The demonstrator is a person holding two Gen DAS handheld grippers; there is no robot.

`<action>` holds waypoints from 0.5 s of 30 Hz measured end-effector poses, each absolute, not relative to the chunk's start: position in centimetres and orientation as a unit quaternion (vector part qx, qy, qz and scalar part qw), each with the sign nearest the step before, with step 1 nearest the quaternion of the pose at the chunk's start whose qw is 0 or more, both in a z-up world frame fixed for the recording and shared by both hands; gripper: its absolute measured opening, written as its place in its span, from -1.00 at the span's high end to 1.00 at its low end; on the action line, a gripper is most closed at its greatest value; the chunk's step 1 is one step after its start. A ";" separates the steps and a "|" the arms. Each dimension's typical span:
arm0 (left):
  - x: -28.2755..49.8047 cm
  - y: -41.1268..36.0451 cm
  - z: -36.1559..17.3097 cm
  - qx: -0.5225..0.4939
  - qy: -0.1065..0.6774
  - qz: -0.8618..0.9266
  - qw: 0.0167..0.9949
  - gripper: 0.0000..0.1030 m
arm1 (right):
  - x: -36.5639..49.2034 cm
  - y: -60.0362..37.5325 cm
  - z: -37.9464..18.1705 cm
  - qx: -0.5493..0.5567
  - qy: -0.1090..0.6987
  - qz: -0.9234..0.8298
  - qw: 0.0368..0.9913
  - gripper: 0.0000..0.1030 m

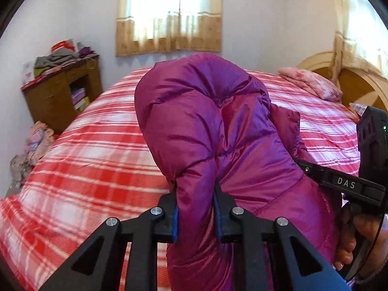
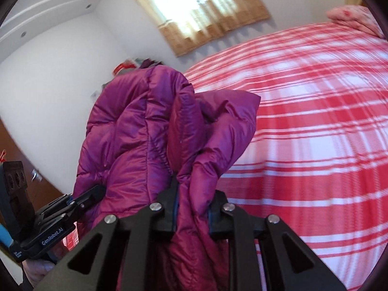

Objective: Fold large clothes

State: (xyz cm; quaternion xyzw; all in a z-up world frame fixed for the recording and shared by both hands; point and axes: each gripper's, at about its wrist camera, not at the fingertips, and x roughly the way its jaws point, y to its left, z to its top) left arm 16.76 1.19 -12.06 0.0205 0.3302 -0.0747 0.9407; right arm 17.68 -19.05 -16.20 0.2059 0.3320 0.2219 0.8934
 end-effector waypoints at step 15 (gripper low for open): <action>14.5 11.6 -12.5 -0.021 0.330 0.005 0.944 0.57 | 21.6 -8.5 -16.3 0.147 0.358 0.294 0.874 0.61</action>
